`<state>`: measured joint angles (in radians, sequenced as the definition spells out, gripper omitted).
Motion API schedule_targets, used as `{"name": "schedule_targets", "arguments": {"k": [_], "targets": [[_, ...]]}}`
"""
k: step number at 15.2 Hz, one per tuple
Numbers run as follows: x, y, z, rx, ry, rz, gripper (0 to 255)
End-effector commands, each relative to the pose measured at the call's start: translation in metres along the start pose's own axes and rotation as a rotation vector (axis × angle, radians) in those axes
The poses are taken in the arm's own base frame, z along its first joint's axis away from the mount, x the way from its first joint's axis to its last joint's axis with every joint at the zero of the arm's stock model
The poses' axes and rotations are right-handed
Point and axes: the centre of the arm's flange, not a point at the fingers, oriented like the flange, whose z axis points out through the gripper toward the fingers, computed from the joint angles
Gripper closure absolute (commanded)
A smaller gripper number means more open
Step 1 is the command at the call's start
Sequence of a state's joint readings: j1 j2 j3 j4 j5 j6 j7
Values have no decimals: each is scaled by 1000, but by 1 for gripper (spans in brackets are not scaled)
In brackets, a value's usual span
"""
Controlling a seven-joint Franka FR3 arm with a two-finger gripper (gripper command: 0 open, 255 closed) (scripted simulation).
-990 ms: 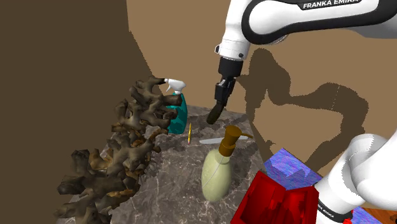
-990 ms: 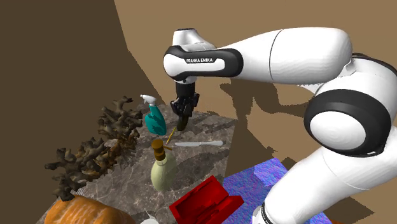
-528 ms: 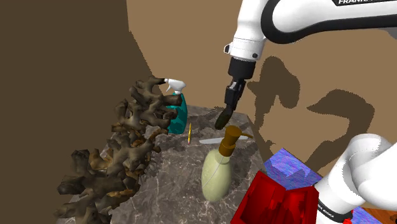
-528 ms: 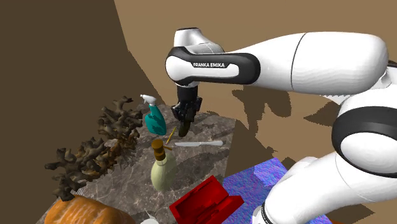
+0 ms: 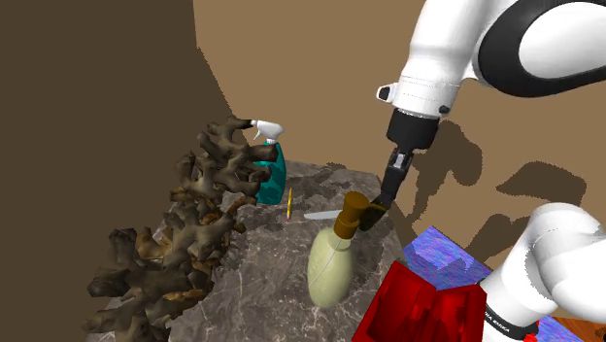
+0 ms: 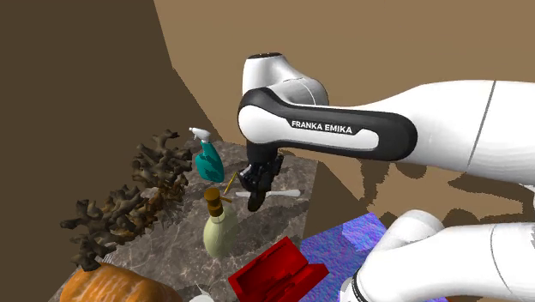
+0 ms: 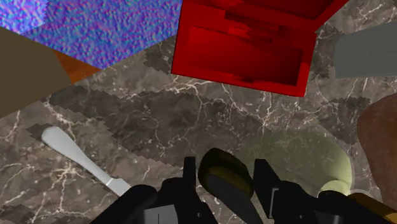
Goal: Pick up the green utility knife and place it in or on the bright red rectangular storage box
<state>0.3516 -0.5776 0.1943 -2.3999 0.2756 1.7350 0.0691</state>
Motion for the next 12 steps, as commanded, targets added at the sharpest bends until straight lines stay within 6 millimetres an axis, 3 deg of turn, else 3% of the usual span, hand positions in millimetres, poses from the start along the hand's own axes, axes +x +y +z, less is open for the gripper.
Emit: {"name": "schedule_targets", "arguments": {"k": [1,12], "targets": [[-24,-12,3,0,0,1,255],[-153,-82,23,0,0,1,255]]}}
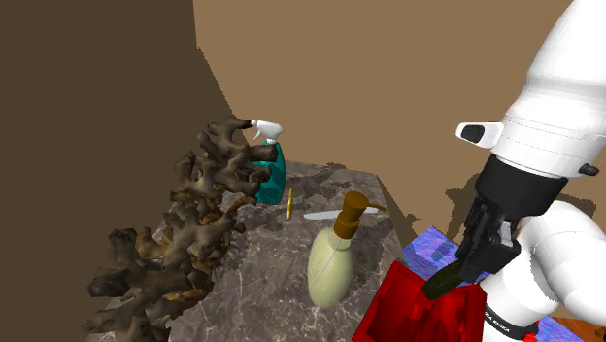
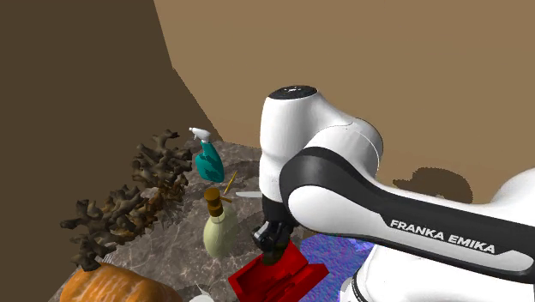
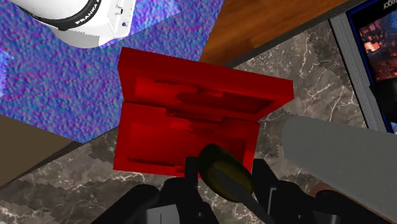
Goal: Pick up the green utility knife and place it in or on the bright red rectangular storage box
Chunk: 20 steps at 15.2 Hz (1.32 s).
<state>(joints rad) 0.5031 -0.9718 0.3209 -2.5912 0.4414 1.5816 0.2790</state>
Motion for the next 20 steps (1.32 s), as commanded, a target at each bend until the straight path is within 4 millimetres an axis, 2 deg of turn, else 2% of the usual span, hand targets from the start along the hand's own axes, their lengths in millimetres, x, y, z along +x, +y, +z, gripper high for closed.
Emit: {"name": "schedule_targets", "arguments": {"k": [1,15,20], "targets": [[-13,-3,10,0,-1,1,255],[-5,9,84,0,-1,1,255],[-5,9,84,0,-1,1,255]]}}
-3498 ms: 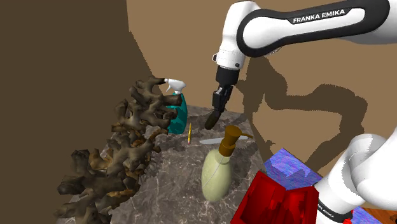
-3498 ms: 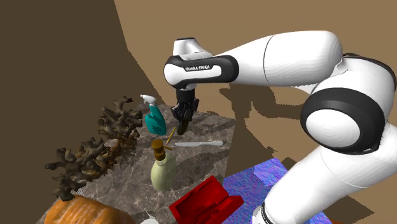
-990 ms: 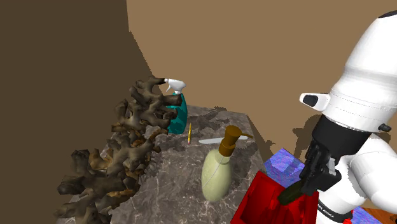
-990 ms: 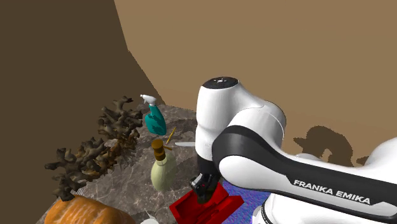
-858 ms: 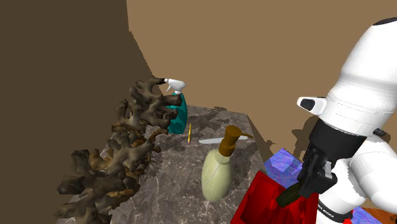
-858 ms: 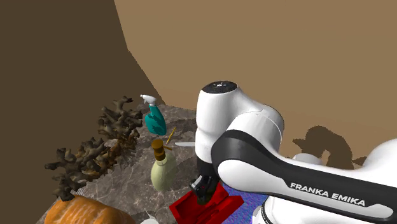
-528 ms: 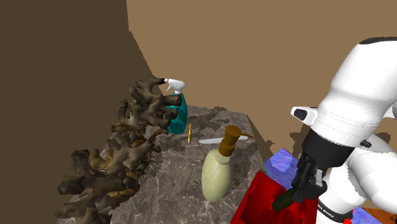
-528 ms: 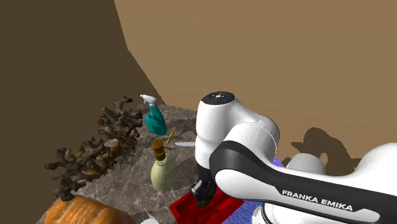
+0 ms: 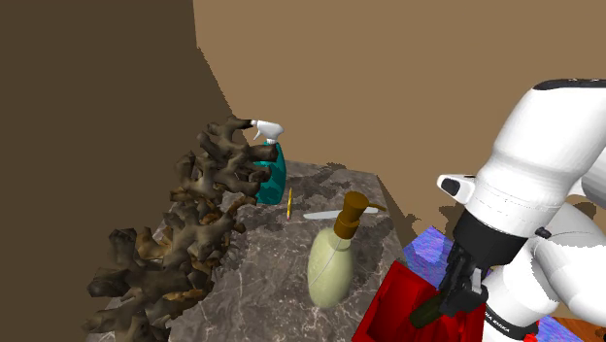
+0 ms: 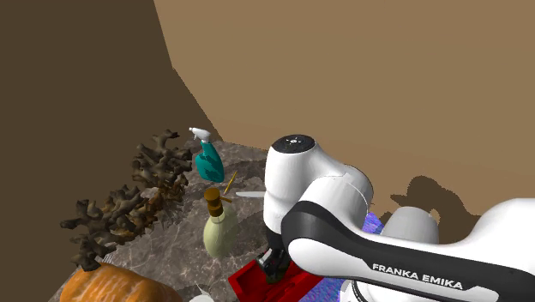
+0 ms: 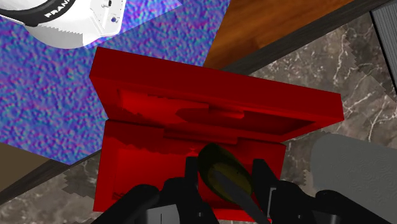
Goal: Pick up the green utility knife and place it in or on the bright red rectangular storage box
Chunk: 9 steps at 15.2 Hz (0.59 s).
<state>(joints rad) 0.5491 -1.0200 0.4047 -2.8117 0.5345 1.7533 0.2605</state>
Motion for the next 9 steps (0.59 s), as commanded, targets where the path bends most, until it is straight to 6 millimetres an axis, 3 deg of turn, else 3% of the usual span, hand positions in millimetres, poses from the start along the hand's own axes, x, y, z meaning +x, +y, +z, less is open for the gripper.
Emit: {"name": "schedule_targets", "arguments": {"k": [1,3,4,9], "targets": [[0,0,0,0,0,0,255],[0,0,0,0,0,0,255],[0,0,0,0,0,0,0],[0,0,0,0,0,0,0]]}}
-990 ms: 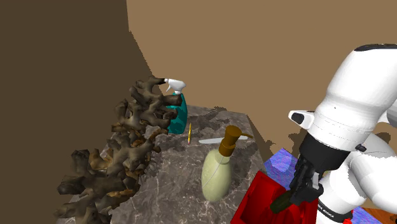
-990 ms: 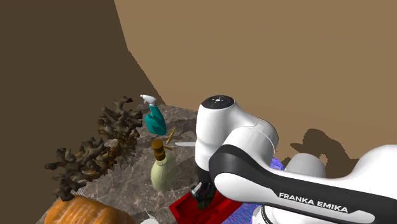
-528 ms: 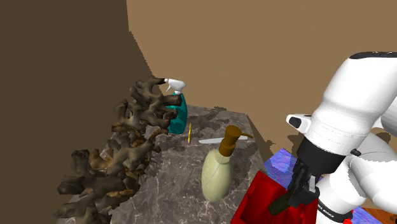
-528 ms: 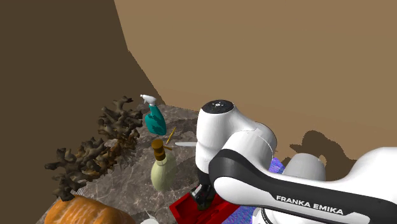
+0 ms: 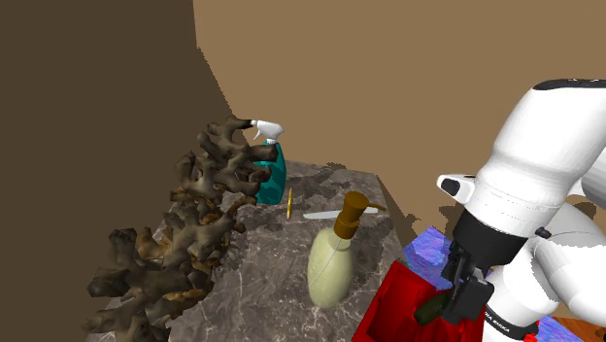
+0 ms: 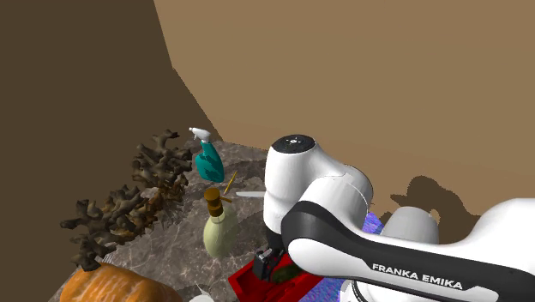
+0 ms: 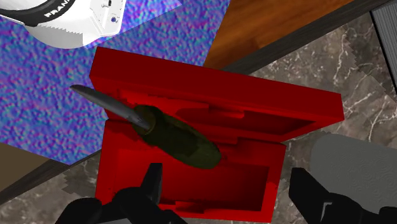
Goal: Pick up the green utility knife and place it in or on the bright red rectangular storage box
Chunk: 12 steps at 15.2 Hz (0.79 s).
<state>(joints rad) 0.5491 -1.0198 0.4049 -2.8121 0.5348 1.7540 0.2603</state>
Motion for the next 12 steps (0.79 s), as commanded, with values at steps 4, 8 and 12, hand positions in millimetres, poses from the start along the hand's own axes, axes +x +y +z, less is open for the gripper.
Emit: {"name": "schedule_targets", "arguments": {"k": [4,8,12], "targets": [[0,0,-50,0,0,0,0],[0,0,-50,0,0,0,0],[0,0,-50,0,0,0,0]]}}
